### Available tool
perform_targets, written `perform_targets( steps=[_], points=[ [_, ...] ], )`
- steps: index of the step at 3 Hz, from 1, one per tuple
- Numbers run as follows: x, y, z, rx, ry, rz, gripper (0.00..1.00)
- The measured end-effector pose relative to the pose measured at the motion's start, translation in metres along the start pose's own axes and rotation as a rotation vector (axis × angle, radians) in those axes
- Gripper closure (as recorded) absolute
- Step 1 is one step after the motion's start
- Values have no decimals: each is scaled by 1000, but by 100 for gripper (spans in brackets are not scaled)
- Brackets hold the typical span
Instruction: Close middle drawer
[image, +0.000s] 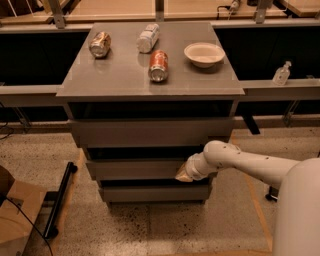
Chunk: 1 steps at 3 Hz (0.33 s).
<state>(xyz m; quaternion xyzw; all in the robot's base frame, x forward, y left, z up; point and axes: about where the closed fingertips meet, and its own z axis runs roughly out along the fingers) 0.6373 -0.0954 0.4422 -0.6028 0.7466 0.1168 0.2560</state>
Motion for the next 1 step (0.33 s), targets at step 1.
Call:
perform_targets(
  steps=[1],
  points=[
    [0, 2, 2, -4, 0, 0, 82]
  ],
)
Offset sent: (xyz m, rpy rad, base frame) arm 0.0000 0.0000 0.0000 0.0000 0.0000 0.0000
